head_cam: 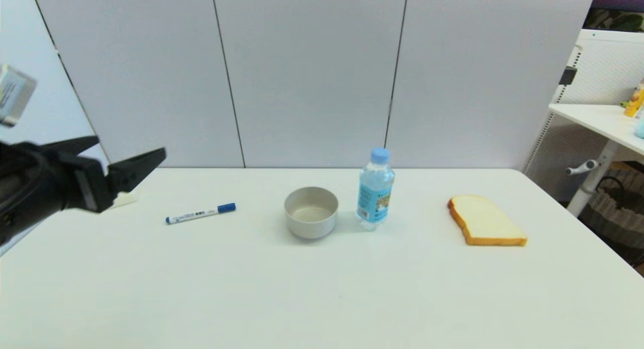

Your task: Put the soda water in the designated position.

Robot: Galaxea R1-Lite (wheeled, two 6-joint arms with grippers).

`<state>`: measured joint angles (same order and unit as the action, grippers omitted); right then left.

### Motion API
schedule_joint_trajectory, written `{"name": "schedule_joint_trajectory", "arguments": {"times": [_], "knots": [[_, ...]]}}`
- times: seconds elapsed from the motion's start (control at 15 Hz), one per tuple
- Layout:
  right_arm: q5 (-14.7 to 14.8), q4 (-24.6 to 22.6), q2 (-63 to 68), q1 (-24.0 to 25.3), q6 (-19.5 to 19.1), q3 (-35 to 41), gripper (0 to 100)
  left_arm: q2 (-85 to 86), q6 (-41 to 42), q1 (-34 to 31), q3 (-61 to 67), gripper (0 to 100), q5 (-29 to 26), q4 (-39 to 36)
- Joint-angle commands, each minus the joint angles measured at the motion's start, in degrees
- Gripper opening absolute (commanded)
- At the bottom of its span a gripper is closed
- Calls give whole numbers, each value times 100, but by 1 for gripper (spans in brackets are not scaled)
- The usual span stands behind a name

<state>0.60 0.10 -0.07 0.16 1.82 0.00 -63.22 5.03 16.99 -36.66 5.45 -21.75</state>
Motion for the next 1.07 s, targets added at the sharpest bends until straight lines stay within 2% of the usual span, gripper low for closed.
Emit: {"name": "schedule_joint_trajectory", "arguments": {"times": [0.07, 0.2, 0.4, 0.73, 0.87, 1.07], "knots": [[2, -1, 7, 2, 3, 9, 100, 2472, -55, -882, 1943, 100, 35, 452], [2, -1, 7, 2, 3, 9, 100, 3220, -38, -1190, 2312, 100, -53, 1032], [2, -1, 7, 11, 3, 9, 100, 4116, -55, -1524, 2980, 100, -255, 1190], [2, -1, 7, 2, 3, 9, 100, 5452, 6, -1664, 3674, 100, -308, 1656], [2, -1, 7, 2, 3, 9, 100, 5847, 24, -1673, 3666, 100, -615, 2122], [2, -1, 7, 2, 3, 9, 100, 6111, 112, -1682, 3648, 100, -650, 2166]]}}
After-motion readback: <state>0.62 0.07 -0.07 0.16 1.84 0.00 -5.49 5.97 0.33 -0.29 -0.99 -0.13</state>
